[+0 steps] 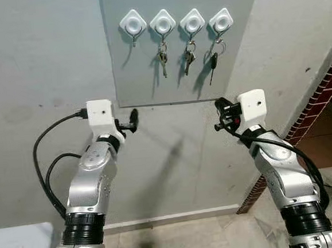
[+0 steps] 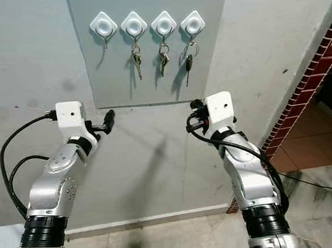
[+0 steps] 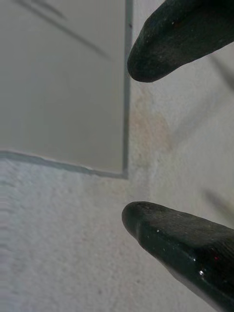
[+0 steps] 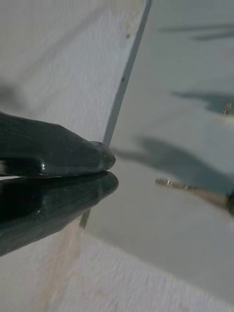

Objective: Hang keys on a hook

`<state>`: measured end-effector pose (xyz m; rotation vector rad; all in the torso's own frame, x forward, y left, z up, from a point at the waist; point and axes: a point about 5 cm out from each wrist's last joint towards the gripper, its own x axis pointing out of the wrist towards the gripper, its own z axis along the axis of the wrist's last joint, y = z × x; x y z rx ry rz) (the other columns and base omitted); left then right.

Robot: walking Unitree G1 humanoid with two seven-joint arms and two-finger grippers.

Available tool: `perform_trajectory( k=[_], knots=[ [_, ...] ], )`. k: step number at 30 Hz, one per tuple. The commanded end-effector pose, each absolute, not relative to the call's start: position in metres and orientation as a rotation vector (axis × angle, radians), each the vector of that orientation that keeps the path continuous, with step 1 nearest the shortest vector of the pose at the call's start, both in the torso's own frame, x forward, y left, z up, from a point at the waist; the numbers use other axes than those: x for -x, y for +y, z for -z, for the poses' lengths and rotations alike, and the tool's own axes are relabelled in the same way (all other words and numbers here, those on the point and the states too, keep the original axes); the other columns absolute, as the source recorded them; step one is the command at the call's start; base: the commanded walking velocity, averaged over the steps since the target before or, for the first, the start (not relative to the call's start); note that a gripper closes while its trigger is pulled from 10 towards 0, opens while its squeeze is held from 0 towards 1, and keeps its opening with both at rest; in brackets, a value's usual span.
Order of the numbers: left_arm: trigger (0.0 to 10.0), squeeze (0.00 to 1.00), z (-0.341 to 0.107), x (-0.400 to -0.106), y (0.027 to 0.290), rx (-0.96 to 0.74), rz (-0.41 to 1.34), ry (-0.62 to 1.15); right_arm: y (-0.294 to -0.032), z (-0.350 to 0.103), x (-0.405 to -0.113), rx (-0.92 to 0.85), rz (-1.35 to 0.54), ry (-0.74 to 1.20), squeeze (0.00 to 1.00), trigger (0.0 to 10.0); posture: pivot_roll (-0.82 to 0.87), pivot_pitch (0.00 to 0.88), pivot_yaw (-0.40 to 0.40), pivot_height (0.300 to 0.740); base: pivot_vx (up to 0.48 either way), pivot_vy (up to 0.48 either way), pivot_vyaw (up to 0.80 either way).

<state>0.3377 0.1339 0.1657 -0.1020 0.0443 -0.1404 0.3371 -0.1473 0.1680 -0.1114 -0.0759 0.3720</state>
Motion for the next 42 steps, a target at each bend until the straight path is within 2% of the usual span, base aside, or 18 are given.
perform_trajectory(
  k=[1, 11, 16, 23, 31, 42],
  knots=[
    [10.0, 0.00, -0.173, -0.337, 0.133, 0.078, 0.148, 0.019, -0.141, -0.177, -0.343, 0.114, -0.432, -0.110, 0.00, 10.0, -0.03, 0.027, -0.042, 0.740, 0.000, 0.000, 0.00],
    [10.0, 0.00, -0.189, -0.334, 0.135, 0.085, 0.148, -0.039, -0.119, -0.204, -0.364, 0.070, -0.596, -0.172, 0.00, 10.0, -0.01, 0.031, -0.057, 0.740, 0.000, 0.000, 0.00],
    [10.0, 0.00, -0.186, -0.334, 0.138, 0.101, 0.133, -0.028, -0.116, -0.205, -0.368, 0.070, -0.601, -0.176, 0.00, 10.0, -0.01, 0.032, -0.062, 0.740, 0.000, 0.000, 0.00],
    [10.0, 0.00, -0.164, -0.327, 0.145, 0.174, 0.116, 0.033, -0.123, -0.182, -0.356, -0.023, -0.401, -0.182, 0.00, 10.0, 0.00, 0.030, -0.064, 0.740, 0.000, 0.000, 0.00],
    [10.0, 0.00, -0.150, -0.323, 0.152, 0.207, 0.108, 0.074, -0.143, -0.170, -0.328, 0.009, -0.235, -0.196, 0.00, 10.0, -0.02, 0.027, -0.050, 0.740, 0.000, 0.000, 0.00],
    [10.0, 0.00, -0.149, -0.324, 0.155, 0.218, 0.108, 0.078, -0.157, -0.162, -0.311, 0.017, -0.137, -0.155, 0.00, 10.0, -0.03, 0.021, -0.040, 0.740, 0.000, 0.000, 0.00]
  ],
)
